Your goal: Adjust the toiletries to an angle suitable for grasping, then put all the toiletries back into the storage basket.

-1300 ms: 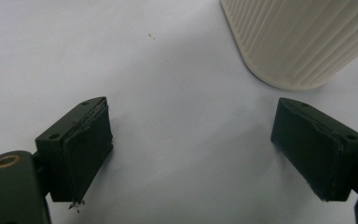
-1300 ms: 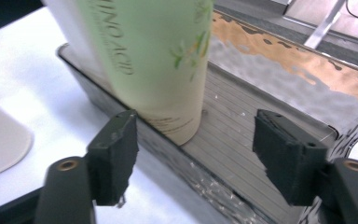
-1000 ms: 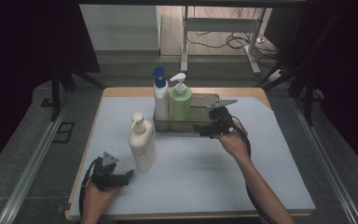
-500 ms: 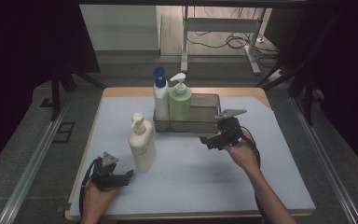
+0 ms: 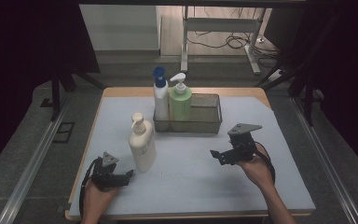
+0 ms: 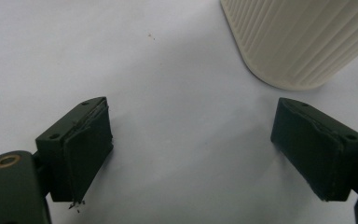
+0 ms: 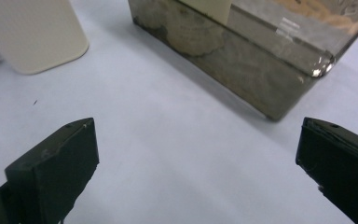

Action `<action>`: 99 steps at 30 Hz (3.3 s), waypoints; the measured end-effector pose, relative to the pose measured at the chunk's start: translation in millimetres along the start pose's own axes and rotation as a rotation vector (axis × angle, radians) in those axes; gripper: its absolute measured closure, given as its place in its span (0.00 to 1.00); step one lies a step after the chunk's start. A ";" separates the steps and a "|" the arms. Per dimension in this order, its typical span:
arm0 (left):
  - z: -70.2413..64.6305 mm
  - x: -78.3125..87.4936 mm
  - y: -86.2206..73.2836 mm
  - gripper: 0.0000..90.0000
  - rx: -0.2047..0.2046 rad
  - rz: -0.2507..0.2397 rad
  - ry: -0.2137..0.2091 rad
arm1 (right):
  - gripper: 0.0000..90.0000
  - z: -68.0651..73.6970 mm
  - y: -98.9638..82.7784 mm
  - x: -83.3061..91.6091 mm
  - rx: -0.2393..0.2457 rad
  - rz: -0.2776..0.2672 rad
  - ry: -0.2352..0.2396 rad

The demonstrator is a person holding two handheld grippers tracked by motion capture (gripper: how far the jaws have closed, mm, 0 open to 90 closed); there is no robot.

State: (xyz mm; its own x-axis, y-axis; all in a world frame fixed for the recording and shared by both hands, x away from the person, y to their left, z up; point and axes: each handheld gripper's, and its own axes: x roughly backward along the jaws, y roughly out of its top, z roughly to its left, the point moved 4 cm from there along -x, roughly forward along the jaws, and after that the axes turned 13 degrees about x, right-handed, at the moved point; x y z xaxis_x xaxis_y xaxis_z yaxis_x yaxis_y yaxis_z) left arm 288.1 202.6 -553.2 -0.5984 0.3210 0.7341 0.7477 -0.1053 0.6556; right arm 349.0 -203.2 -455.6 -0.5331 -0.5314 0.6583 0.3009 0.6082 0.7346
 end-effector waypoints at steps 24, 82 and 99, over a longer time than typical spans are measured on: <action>0.0 0.0 0.4 0.14 0.000 0.002 0.000 | 0.00 20.1 -77.7 5.5 -0.076 0.036 -0.004; -24.8 -19.1 29.5 1.00 -0.033 0.021 -0.190 | 0.00 31.0 -110.1 -14.7 -0.054 0.101 -0.035; -48.6 -22.3 27.8 1.00 -0.097 0.046 -0.220 | 0.00 31.2 -110.1 -14.7 -0.055 0.102 -0.035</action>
State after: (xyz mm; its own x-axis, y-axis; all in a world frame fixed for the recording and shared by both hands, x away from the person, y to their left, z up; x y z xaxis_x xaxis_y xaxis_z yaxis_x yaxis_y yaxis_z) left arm 308.2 146.7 -542.7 -0.4796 0.5100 0.7140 0.7352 -0.2106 0.6443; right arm 299.0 -244.0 -551.3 -0.5244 -0.4472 0.7245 0.3973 0.6241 0.6728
